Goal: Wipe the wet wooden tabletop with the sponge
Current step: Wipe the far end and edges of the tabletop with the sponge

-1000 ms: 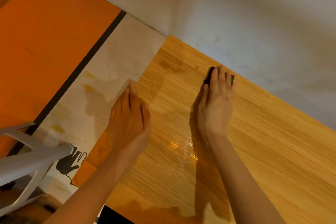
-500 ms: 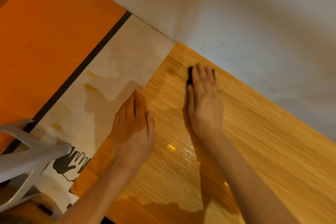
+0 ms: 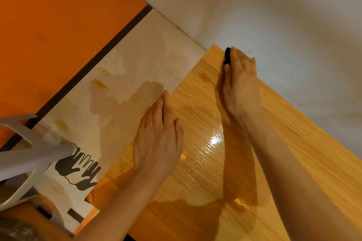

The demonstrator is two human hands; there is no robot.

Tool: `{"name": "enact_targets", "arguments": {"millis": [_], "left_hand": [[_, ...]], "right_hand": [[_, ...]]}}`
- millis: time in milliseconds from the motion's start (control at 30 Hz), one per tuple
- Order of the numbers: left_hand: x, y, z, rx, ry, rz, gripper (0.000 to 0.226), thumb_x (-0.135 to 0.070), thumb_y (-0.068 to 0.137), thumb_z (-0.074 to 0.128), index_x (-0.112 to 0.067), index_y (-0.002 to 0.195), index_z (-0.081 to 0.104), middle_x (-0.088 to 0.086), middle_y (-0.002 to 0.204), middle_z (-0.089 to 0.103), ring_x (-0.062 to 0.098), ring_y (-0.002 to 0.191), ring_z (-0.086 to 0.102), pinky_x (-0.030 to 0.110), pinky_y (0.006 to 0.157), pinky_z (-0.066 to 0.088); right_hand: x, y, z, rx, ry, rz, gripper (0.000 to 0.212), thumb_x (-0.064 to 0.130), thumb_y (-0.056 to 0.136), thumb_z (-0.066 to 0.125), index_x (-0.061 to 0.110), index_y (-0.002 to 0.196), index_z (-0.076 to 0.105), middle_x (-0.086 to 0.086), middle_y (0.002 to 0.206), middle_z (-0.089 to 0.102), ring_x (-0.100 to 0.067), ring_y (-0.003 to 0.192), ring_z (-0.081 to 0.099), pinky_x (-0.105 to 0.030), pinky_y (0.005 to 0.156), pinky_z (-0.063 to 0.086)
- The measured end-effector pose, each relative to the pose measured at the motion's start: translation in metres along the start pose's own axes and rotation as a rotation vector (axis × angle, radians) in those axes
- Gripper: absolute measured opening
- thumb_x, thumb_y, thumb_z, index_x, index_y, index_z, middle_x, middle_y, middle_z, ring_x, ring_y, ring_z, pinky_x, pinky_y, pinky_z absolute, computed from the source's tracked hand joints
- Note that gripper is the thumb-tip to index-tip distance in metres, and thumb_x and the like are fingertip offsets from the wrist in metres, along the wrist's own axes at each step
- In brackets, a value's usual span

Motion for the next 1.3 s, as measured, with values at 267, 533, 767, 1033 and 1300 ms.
{"name": "enact_targets", "arguments": {"millis": [267, 533, 767, 1033, 1300], "left_hand": [[-0.002, 0.002, 0.001, 0.027, 0.004, 0.007, 0.061, -0.032, 0.105, 0.026, 0.003, 0.156, 0.025, 0.019, 0.154, 0.043, 0.029, 0.138, 0.047, 0.036, 0.115, 0.034], [-0.002, 0.003, 0.002, 0.04, -0.001, -0.001, 0.061, -0.032, 0.105, 0.026, 0.002, 0.156, 0.023, 0.018, 0.155, 0.041, 0.028, 0.139, 0.045, 0.037, 0.116, 0.035], [-0.002, 0.003, 0.002, 0.036, -0.007, 0.002, 0.062, -0.032, 0.104, 0.029, 0.003, 0.156, 0.024, 0.019, 0.153, 0.043, 0.028, 0.137, 0.047, 0.034, 0.115, 0.034], [-0.003, 0.003, 0.002, 0.038, -0.035, 0.018, 0.062, -0.032, 0.105, 0.025, 0.003, 0.156, 0.023, 0.018, 0.155, 0.042, 0.026, 0.139, 0.046, 0.037, 0.116, 0.036], [-0.004, 0.004, -0.002, 0.031, -0.047, 0.026, 0.062, -0.032, 0.104, 0.028, 0.004, 0.155, 0.027, 0.02, 0.155, 0.042, 0.027, 0.14, 0.046, 0.036, 0.116, 0.036]], "right_hand": [[-0.061, 0.004, -0.024, 0.185, 0.115, 0.068, 0.03, 0.028, 0.104, 0.033, 0.019, 0.12, 0.057, 0.0, 0.108, 0.06, -0.024, 0.105, 0.056, -0.028, 0.085, 0.036], [0.029, 0.066, 0.013, 0.174, 0.191, -0.101, 0.033, 0.023, 0.103, 0.034, 0.005, 0.118, 0.058, -0.013, 0.121, 0.061, -0.028, 0.111, 0.054, -0.033, 0.09, 0.039], [0.012, -0.023, 0.002, 0.124, 0.163, -0.229, 0.046, 0.022, 0.105, 0.034, 0.014, 0.15, 0.028, -0.001, 0.159, 0.022, -0.017, 0.149, 0.011, -0.038, 0.123, 0.012], [0.016, 0.0, 0.006, 0.024, 0.104, -0.092, 0.047, 0.022, 0.106, 0.03, 0.009, 0.151, 0.022, -0.007, 0.16, 0.015, -0.02, 0.15, 0.006, -0.041, 0.124, 0.007], [0.062, -0.08, 0.027, 0.179, 0.059, -0.475, 0.046, 0.023, 0.104, 0.036, 0.007, 0.147, 0.033, -0.007, 0.156, 0.028, -0.019, 0.148, 0.018, -0.038, 0.123, 0.013]]}}
Point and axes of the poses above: each hand's wrist, its own y-axis towards the middle knuckle, its own z-axis out of the palm, x = y × z, the point moved 9 cm from there along y, towards the middle knuckle
